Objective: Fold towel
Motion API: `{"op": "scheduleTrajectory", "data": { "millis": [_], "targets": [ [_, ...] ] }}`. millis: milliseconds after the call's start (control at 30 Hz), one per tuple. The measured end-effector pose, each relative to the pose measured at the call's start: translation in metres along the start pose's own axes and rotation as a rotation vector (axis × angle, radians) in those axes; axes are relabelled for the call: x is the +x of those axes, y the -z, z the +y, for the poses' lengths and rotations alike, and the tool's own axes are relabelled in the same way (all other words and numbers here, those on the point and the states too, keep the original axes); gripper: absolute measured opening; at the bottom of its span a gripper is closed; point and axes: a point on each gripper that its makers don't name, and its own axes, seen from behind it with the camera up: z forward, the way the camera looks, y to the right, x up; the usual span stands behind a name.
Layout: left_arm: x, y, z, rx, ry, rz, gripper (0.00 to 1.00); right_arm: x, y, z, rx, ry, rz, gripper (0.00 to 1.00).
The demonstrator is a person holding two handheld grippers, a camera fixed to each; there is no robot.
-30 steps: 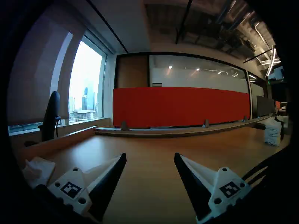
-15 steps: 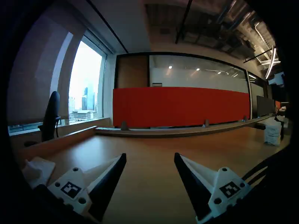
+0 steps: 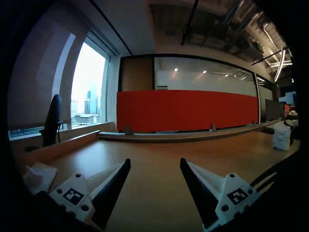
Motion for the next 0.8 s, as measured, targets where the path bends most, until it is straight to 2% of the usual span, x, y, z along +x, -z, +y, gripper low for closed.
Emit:
{"op": "scheduleTrajectory", "data": {
  "millis": [467,800],
  "targets": [
    [0.0,0.0,0.0,0.0,0.0,0.0,0.95,-0.059,0.005,0.018,0.019,-0.054,0.006,1.0],
    [0.0,0.0,-0.001,0.0,0.0,0.0,0.95,-0.083,0.008,0.02,0.025,-0.071,0.014,1.0]
  ]
}}
